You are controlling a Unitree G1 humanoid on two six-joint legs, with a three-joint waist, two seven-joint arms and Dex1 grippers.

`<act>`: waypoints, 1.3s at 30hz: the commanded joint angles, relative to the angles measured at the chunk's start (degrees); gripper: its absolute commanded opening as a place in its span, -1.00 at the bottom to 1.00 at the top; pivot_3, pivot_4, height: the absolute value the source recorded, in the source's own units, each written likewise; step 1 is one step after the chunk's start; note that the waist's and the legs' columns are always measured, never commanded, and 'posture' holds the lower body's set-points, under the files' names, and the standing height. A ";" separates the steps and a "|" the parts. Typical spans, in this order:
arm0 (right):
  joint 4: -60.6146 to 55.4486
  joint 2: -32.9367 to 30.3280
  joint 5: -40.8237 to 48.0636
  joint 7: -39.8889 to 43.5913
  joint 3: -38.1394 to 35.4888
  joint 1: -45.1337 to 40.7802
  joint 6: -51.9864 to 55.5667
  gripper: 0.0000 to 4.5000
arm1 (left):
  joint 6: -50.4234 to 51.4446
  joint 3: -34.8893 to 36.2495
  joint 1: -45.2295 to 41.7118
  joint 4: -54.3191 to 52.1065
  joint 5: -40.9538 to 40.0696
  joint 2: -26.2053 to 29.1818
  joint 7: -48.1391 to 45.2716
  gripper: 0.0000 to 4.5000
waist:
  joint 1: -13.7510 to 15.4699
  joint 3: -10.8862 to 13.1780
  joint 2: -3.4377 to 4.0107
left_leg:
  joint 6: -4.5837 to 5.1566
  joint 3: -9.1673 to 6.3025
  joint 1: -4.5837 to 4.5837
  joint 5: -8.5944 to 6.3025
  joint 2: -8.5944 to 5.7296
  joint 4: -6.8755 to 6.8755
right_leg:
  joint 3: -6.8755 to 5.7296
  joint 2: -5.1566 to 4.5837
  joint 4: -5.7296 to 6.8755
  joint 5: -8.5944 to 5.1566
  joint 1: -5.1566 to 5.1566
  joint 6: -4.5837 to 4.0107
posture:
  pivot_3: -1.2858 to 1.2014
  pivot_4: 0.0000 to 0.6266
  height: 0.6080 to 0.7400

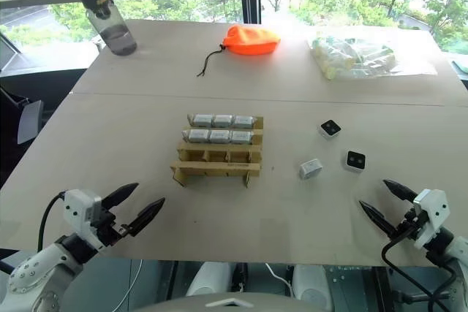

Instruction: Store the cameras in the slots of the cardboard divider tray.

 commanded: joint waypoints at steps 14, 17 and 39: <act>-2.38 -0.80 -0.43 -0.54 -1.62 0.35 -0.38 1.00 | -3.62 0.39 0.67 0.55 0.47 1.47 -3.52 0.99 | 0.00 0.00 0.01 | 0.00 0.01 0.01 0.00 0.00 0.00 | -0.01 0.03 0.00 0.04 0.00 0.06 | 0.03 -0.52 0.78; -2.23 -1.70 -2.61 -1.04 -1.21 0.42 -1.07 1.00 | -3.24 0.40 0.54 0.55 0.11 1.71 -3.94 0.99 | 0.00 0.00 0.01 | 0.00 0.02 0.01 0.00 0.00 0.00 | -0.01 0.03 0.01 0.03 0.00 0.05 | 0.03 -0.52 0.78; -5.03 -21.24 -10.63 18.13 22.11 -33.85 15.28 1.00 | 3.60 -2.30 -15.35 0.08 -13.32 21.76 -33.60 0.99 | 0.02 0.25 0.10 | -0.32 0.24 -0.10 0.18 0.08 0.01 | 0.19 0.32 0.06 0.12 -0.24 0.18 | 0.03 -0.52 0.78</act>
